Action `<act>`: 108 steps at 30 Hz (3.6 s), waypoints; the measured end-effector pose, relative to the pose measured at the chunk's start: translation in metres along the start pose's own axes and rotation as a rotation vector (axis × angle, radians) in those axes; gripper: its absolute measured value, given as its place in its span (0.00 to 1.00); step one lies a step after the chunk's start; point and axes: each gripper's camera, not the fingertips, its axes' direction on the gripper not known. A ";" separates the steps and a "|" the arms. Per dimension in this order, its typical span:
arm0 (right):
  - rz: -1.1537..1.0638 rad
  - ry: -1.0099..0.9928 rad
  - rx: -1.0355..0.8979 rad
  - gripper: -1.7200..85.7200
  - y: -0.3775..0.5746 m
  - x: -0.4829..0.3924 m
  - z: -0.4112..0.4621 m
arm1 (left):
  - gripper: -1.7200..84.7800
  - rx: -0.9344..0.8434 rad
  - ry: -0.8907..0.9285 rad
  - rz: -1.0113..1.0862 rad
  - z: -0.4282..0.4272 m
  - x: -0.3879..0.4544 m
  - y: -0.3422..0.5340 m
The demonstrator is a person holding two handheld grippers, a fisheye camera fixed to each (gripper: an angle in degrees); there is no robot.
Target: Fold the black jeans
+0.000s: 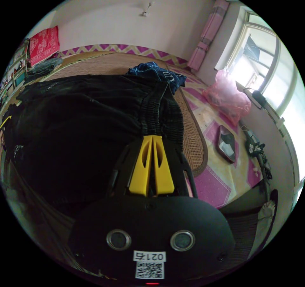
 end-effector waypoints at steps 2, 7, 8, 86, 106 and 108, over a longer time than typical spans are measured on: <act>0.002 -0.001 0.001 0.01 -0.003 0.003 -0.002 | 0.01 -0.002 -0.002 0.003 -0.004 0.000 -0.002; 0.003 -0.001 0.002 0.01 -0.010 0.011 -0.007 | 0.01 0.000 0.000 0.001 -0.014 -0.004 -0.008; 0.003 -0.001 0.002 0.01 -0.012 0.013 -0.009 | 0.01 0.001 0.000 0.000 -0.017 -0.005 -0.010; 0.799 -1.242 0.090 0.02 -0.167 0.287 -0.119 | 0.01 -0.072 0.513 -0.580 -0.353 -0.253 -0.399; 0.565 -1.068 -0.014 0.08 -0.268 0.195 0.031 | 0.05 -0.214 0.288 -0.529 -0.166 -0.217 -0.525; 0.396 -1.093 -0.015 0.07 -0.270 0.153 0.008 | 0.05 -0.228 0.296 -0.504 -0.170 -0.217 -0.517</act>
